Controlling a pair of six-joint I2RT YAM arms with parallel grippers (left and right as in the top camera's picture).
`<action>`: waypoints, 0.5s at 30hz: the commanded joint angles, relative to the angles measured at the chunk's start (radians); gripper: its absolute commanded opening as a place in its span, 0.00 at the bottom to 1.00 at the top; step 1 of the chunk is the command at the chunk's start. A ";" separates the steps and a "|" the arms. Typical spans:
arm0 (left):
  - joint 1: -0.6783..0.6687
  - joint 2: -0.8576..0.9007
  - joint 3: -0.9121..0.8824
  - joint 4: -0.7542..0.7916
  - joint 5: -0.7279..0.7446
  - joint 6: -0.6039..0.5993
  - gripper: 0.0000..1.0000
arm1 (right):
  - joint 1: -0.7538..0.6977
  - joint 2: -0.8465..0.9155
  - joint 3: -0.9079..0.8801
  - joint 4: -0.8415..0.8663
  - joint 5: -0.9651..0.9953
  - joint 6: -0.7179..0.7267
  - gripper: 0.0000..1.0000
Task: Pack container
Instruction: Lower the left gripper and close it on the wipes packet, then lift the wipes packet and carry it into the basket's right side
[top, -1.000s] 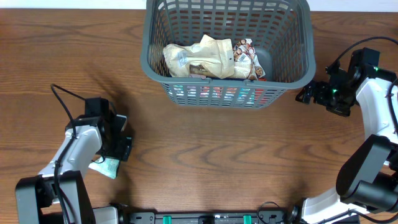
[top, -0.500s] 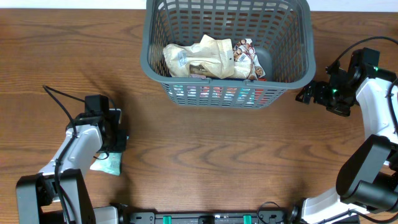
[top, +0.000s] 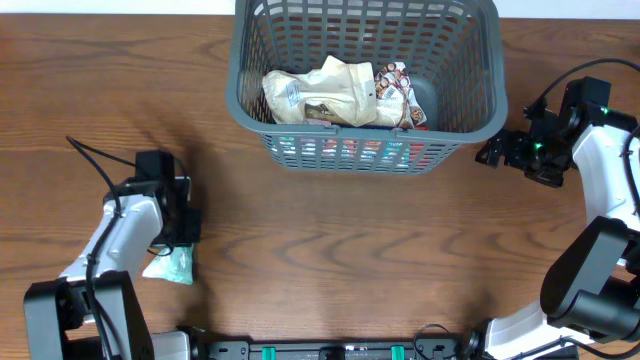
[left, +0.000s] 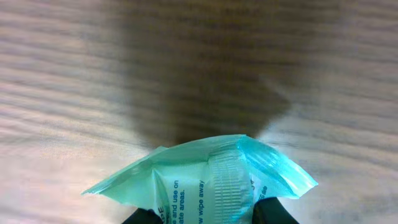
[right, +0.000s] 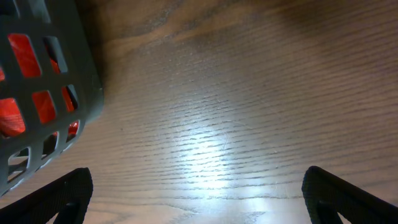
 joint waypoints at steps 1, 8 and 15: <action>0.003 -0.054 0.139 -0.051 -0.014 -0.017 0.06 | 0.013 -0.016 -0.003 0.001 -0.007 -0.011 0.99; 0.001 -0.092 0.480 -0.208 0.027 -0.062 0.06 | 0.013 -0.016 -0.003 0.001 -0.007 -0.011 0.99; -0.089 -0.092 0.780 -0.180 0.029 -0.064 0.06 | 0.013 -0.016 -0.003 0.000 -0.007 -0.011 0.99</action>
